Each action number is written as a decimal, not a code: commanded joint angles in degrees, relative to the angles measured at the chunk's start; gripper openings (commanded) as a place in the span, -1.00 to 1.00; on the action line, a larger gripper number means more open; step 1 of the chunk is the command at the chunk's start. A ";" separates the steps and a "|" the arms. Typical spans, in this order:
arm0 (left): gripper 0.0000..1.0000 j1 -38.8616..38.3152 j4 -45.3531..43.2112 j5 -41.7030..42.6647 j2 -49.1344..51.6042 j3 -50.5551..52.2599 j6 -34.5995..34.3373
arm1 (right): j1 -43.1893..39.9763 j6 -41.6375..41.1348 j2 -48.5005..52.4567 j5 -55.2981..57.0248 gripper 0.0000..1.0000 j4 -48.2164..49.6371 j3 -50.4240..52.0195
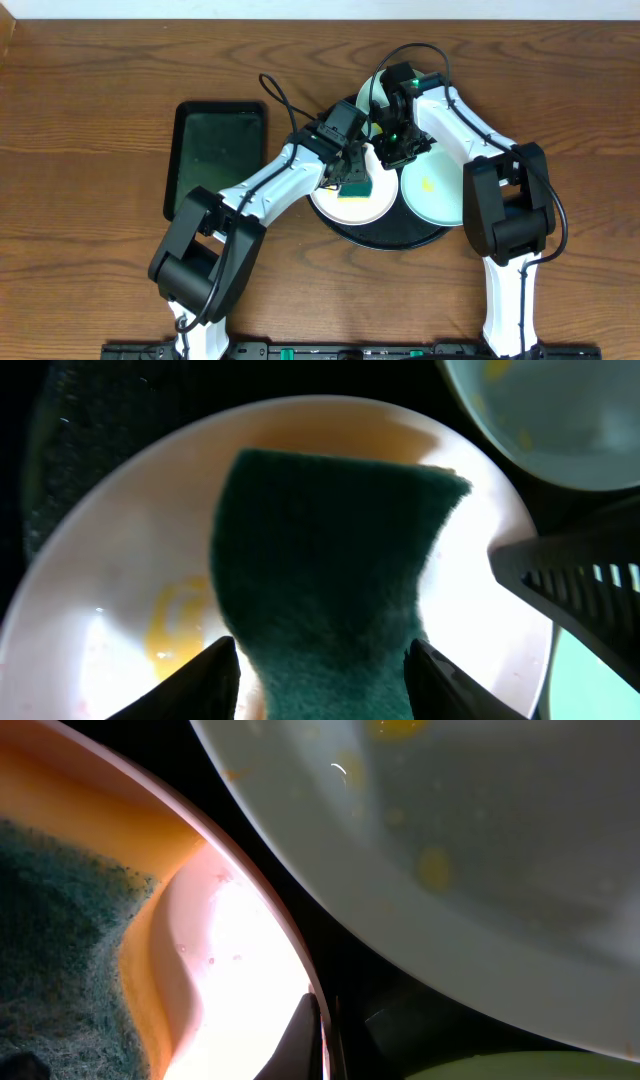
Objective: Clean dirty plates on tray and stack at the side
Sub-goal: 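Scrub the pink plate with the sponge while the right gripper holds it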
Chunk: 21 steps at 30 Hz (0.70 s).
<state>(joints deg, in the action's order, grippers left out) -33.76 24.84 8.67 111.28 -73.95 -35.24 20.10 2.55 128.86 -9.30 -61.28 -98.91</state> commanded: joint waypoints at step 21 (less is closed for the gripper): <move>-0.24 -1.68 -0.07 -4.90 4.24 -1.27 -0.87 | 0.59 -0.31 0.66 -1.70 -0.97 0.42 1.16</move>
<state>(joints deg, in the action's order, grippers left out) -35.42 24.32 5.23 113.54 -74.08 -36.42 20.10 2.55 128.86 -9.32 -61.32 -98.91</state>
